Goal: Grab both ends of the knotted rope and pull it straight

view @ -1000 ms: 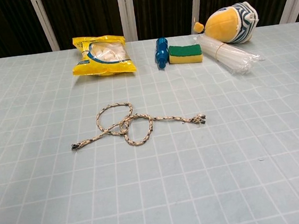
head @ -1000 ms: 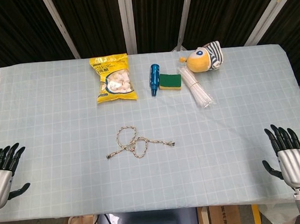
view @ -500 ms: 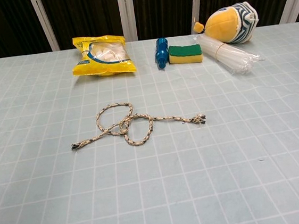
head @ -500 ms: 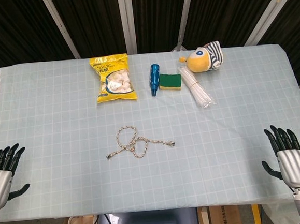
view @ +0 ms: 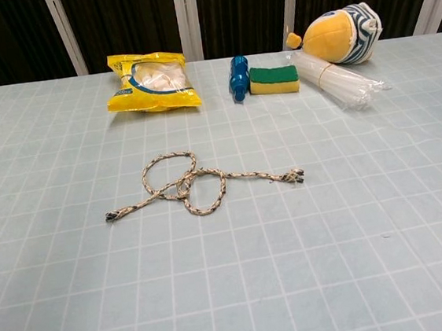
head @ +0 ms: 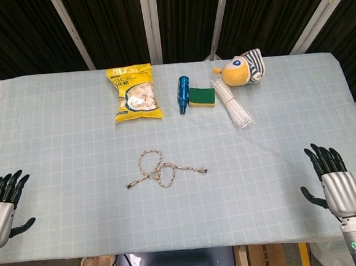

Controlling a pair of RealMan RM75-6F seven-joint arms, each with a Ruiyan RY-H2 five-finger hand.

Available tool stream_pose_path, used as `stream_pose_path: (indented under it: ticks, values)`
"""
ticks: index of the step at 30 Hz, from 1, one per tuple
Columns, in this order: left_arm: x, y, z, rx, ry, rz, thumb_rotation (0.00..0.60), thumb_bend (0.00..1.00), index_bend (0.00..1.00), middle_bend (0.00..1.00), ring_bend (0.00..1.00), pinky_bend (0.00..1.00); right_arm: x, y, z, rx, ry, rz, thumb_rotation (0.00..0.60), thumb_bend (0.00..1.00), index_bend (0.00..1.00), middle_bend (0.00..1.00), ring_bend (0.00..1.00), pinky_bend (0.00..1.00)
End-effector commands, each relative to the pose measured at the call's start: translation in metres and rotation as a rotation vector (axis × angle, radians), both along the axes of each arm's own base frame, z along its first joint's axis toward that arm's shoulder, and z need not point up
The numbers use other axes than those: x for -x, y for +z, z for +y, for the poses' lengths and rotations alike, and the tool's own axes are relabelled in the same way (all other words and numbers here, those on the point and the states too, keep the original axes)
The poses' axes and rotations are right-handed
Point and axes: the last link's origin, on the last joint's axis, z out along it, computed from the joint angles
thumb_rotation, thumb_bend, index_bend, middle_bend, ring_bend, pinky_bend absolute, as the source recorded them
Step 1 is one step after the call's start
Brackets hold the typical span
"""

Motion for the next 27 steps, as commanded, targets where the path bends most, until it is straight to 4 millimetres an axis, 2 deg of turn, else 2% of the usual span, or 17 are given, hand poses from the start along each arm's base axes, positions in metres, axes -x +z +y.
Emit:
stream_pose_path:
  ticks: [1, 7, 14, 19, 27]
  values:
    - [0.0, 0.0, 0.0, -0.002, 0.0, -0.002, 0.6, 0.0, 0.0, 0.0, 0.0, 0.0, -0.012, -0.007, -0.017, -0.024, 0.032, -0.023, 0.6, 0.31, 0.01, 0.0, 0.0, 0.0]
    - [0.0, 0.0, 0.002, -0.007, 0.0, 0.004, 0.6, 0.0, 0.0, 0.0, 0.0, 0.0, -0.043, -0.033, -0.052, -0.106, 0.064, -0.129, 0.6, 0.31, 0.21, 0.0, 0.0, 0.0]
    - [0.001, 0.001, 0.004, -0.011, 0.007, -0.005, 0.6, 0.0, 0.0, 0.0, 0.0, 0.0, -0.088, -0.072, -0.078, -0.177, 0.115, -0.176, 0.6, 0.31, 0.38, 0.06, 0.0, 0.0]
    - [0.001, 0.001, 0.005, -0.008, 0.005, -0.011, 0.6, 0.0, 0.0, 0.0, 0.0, 0.0, -0.108, -0.102, -0.089, -0.217, 0.112, -0.17, 0.6, 0.31, 0.41, 0.07, 0.0, 0.0]
    - [0.001, 0.002, 0.007, -0.005, 0.001, -0.022, 0.6, 0.0, 0.0, 0.0, 0.0, 0.0, -0.123, -0.143, -0.099, -0.253, 0.071, -0.17, 0.6, 0.31, 0.44, 0.08, 0.0, 0.0]
